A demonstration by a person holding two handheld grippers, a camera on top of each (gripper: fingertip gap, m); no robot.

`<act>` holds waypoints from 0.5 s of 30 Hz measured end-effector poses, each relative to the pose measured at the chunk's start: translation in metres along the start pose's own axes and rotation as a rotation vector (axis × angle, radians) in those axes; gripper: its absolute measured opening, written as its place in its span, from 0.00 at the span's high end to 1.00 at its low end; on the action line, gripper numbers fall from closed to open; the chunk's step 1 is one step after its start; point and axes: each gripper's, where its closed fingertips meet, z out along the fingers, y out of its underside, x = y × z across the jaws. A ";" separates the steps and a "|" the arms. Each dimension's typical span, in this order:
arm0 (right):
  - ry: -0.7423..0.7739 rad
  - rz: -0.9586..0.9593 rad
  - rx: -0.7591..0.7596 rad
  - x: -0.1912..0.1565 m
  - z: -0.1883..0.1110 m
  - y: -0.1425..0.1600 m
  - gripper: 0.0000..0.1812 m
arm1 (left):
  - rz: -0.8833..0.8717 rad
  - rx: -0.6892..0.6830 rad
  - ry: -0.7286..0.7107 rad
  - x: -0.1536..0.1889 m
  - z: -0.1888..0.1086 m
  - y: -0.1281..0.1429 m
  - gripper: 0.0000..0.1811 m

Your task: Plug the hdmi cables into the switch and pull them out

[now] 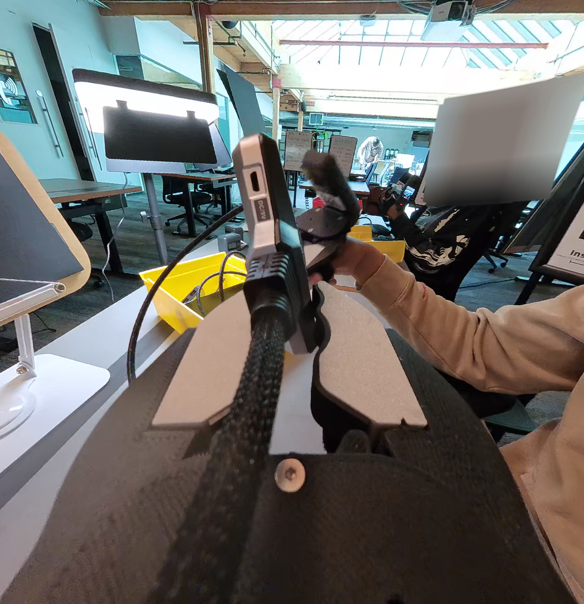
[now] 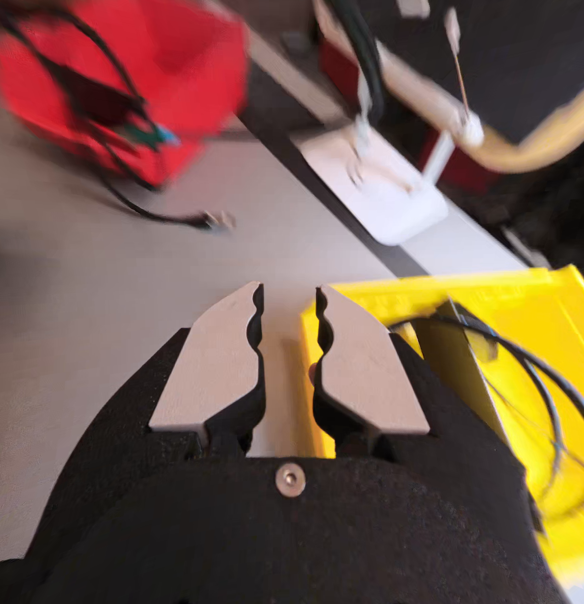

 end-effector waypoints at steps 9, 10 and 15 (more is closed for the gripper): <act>-0.527 0.123 0.659 -0.105 -0.034 -0.116 0.84 | -0.026 0.093 0.104 0.018 0.018 0.003 0.86; -0.567 0.157 0.716 -0.110 -0.037 -0.123 0.84 | -0.026 0.099 0.115 0.020 0.021 0.005 0.86; -0.637 0.292 0.818 -0.112 -0.044 -0.136 0.94 | -0.025 0.078 0.137 0.026 0.036 0.021 0.86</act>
